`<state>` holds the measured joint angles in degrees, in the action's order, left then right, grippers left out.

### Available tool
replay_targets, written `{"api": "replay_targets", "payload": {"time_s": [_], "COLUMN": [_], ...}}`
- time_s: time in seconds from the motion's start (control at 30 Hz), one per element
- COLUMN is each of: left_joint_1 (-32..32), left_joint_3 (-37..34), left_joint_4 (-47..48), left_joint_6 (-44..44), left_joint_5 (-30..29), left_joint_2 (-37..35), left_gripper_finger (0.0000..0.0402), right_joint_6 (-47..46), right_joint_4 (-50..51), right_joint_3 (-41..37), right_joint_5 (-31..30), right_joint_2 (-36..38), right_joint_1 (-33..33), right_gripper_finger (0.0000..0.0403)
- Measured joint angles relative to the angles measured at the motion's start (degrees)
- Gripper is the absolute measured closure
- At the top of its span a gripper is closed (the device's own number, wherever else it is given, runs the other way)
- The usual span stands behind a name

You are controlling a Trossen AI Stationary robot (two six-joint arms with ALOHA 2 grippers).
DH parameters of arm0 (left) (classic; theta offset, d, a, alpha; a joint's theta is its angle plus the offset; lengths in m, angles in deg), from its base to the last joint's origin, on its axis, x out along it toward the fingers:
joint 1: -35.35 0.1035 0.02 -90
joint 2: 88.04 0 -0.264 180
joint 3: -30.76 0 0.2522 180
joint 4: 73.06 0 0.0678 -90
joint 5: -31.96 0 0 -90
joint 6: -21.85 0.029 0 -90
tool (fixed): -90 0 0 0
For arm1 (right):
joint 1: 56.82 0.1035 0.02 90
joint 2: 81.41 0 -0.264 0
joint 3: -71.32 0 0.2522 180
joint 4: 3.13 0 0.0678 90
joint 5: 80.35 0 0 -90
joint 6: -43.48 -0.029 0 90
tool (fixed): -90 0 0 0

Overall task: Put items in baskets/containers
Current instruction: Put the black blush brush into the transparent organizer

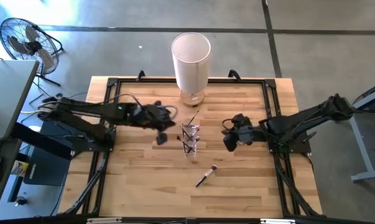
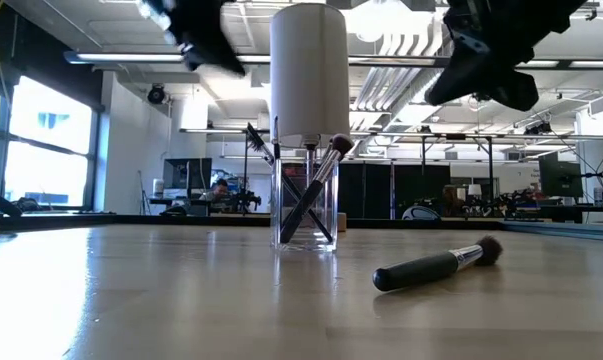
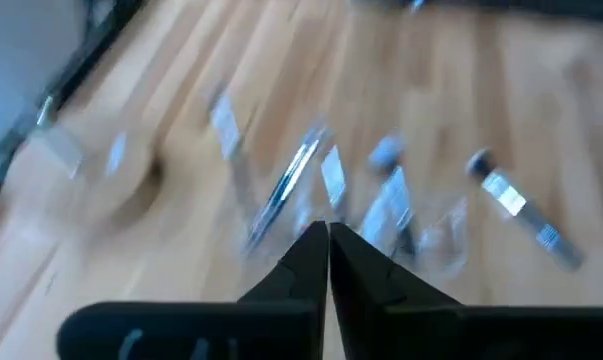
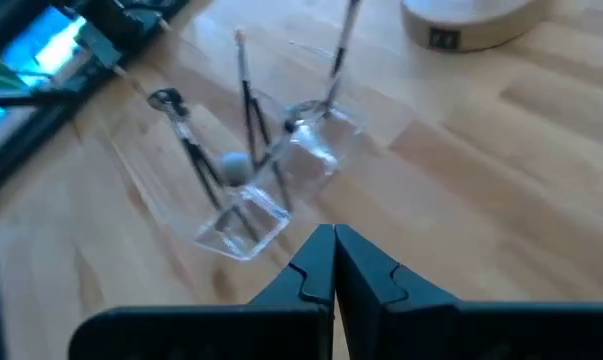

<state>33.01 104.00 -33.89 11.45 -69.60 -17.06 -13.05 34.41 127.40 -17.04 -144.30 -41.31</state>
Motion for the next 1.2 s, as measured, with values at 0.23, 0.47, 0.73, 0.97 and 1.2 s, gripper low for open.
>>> {"api": "replay_targets", "payload": {"time_s": [0.23,0.47,0.73,0.97,1.2], "left_joint_1": [5.44,7.70,7.59,7.59,7.59], "left_joint_3": [-14.12,-22.24,-24.78,-24.78,-24.78], "left_joint_4": [2.15,2.04,2.28,3.46,3.50], "left_joint_6": [-0.99,-0.85,1.48,4.40,6.39], "left_joint_5": [3.01,3.74,3.70,4.82,4.96], "left_joint_2": [-15.37,-26.28,-28.96,-28.70,-28.70], "left_gripper_finger": [0.0398,0.0400,0.0400,0.0400,0.0400], "right_joint_6": [-13.08,-35.72,-57.37,-62.06,-66.41], "right_joint_4": [2.54,26.94,33.30,28.31,28.38], "right_joint_3": [7.05,27.61,40.20,39.15,35.97], "right_joint_5": [1.16,9.35,19.55,23.99,28.64], "right_joint_2": [-12.38,-28.73,-40.10,-45.60,-47.74], "right_joint_1": [5.56,8.83,8.52,7.37,7.27], "right_gripper_finger": [0.0402,0.0403,0.0390,0.0322,0.0253]}}
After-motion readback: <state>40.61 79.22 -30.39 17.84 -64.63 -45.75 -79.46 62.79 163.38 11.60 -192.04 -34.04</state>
